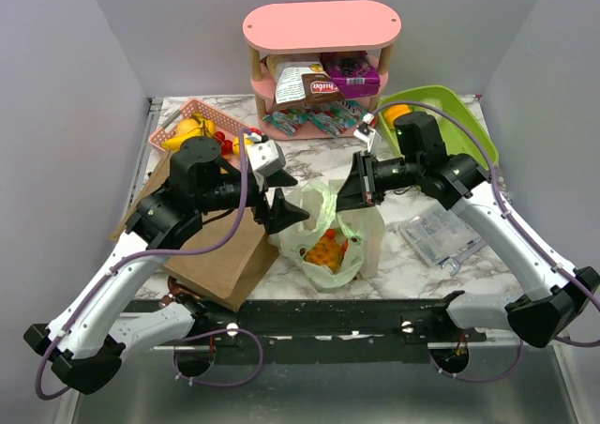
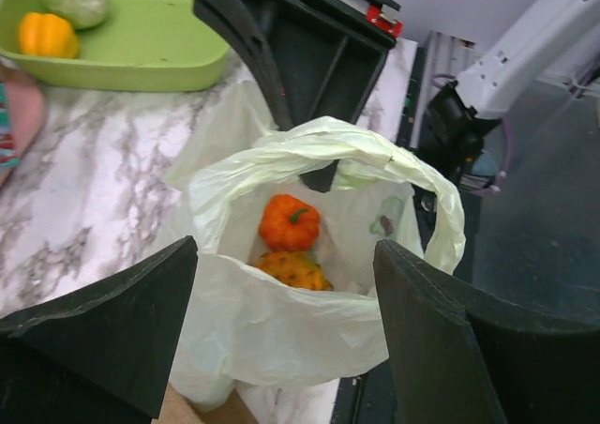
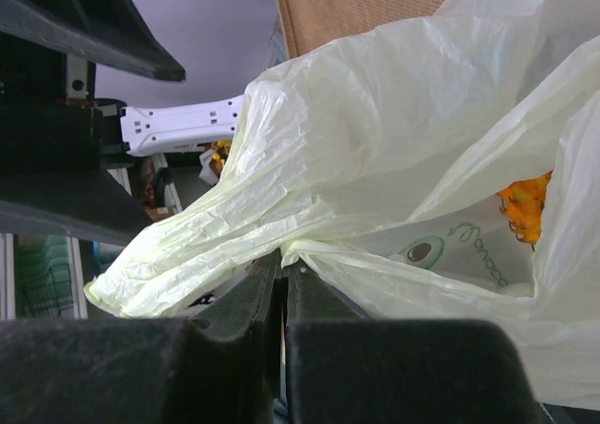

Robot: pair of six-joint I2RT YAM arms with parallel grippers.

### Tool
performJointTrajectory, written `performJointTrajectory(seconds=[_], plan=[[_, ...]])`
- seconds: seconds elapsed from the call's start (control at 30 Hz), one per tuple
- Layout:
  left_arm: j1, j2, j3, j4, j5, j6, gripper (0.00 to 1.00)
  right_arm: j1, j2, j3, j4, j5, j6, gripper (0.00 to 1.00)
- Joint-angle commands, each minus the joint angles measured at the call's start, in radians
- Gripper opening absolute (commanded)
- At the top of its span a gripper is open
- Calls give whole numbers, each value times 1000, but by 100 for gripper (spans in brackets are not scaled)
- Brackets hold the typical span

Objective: Place the food into the grocery bag and tie it
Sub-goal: Adjust the grocery bag at the center of the board.

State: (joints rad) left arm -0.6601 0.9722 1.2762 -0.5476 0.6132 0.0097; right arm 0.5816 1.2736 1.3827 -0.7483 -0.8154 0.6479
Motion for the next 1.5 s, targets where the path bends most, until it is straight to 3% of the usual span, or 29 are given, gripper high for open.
performJointTrajectory(seconds=[0.0, 0.17, 0.43, 0.6, 0.8, 1.17, 1.47], plan=[[6, 26, -31, 45, 164, -45, 77, 6, -8, -36, 97, -63, 66, 6], [7, 27, -68, 111, 206, -78, 78, 7, -12, -32, 126, -74, 91, 8], [3, 19, -124, 231, 238, -134, 78, 7, 4, 17, 128, -80, 115, 20], [-6, 33, -149, 292, 246, -155, 78, 7, 0, 59, 96, -71, 119, 18], [-35, 55, -162, 333, 222, -155, 77, 7, -10, 43, 88, -75, 134, 5], [-81, 11, -282, 475, 45, -70, 76, 7, -22, 7, 74, -81, 134, 4], [-89, -81, -526, 852, 7, -14, 73, 8, -44, -35, 74, -97, 158, 7]])
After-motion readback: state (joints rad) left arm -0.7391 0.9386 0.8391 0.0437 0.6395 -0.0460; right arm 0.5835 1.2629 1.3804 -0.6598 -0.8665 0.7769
